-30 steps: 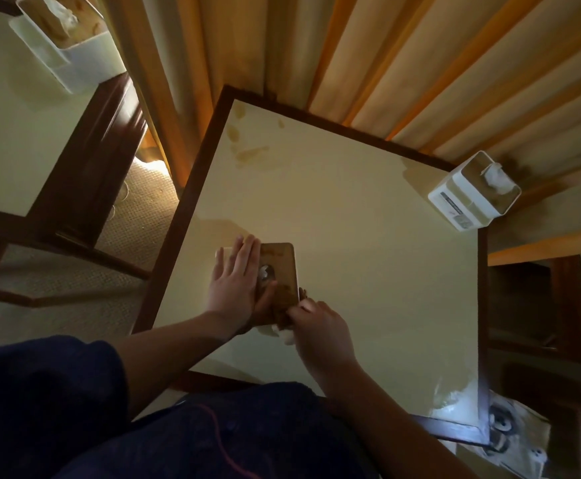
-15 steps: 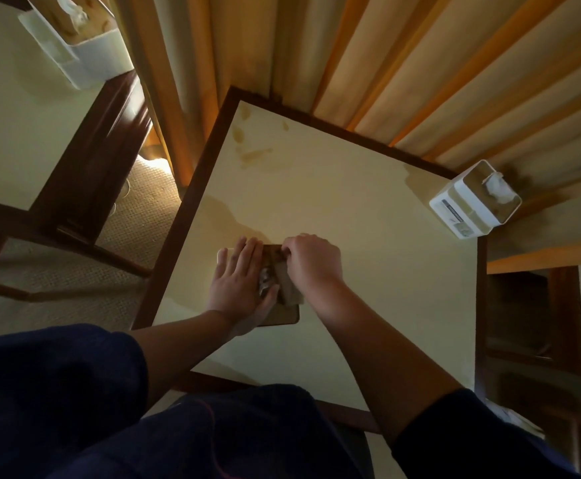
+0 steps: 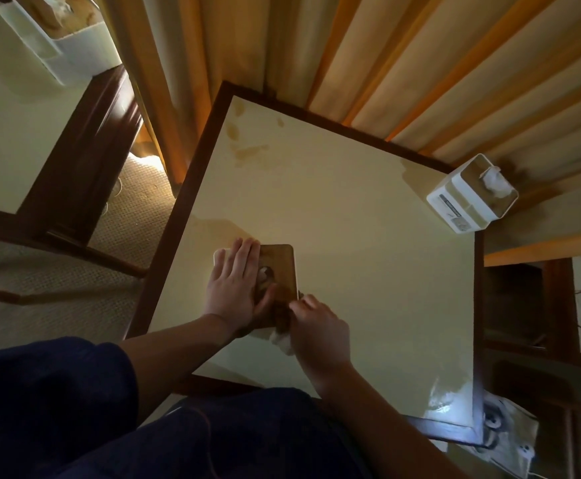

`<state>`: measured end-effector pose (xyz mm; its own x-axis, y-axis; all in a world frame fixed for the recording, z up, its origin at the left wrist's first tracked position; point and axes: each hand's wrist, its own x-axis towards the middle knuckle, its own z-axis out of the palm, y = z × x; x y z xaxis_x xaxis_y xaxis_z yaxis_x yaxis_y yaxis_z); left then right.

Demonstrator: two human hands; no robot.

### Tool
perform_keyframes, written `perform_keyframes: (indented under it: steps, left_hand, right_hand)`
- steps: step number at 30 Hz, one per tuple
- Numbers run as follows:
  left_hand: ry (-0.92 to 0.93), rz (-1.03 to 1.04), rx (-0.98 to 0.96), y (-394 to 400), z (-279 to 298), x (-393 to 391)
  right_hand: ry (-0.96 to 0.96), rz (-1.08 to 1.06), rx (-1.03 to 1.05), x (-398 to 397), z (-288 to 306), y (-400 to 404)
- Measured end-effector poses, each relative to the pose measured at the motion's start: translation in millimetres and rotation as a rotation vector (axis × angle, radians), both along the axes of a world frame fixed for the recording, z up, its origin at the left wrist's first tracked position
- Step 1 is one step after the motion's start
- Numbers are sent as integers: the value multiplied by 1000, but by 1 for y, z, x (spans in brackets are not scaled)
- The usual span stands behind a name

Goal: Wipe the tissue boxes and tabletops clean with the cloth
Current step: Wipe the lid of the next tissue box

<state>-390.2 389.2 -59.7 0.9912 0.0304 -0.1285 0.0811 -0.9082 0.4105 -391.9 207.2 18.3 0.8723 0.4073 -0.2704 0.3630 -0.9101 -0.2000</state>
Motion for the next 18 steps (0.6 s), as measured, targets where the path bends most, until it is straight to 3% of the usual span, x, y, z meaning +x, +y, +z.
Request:
perform_keyframes:
  steps: [6, 12, 18]
  left_hand:
    - [-20, 37, -55, -2, 4, -2]
    - [-31, 31, -48, -2, 1, -2]
    - [-60, 53, -59, -4, 0, -1]
  right_hand:
    - [212, 6, -95, 24, 14, 7]
    - [59, 8, -176, 73, 14, 41]
    - [40, -39, -217, 113, 17, 67]
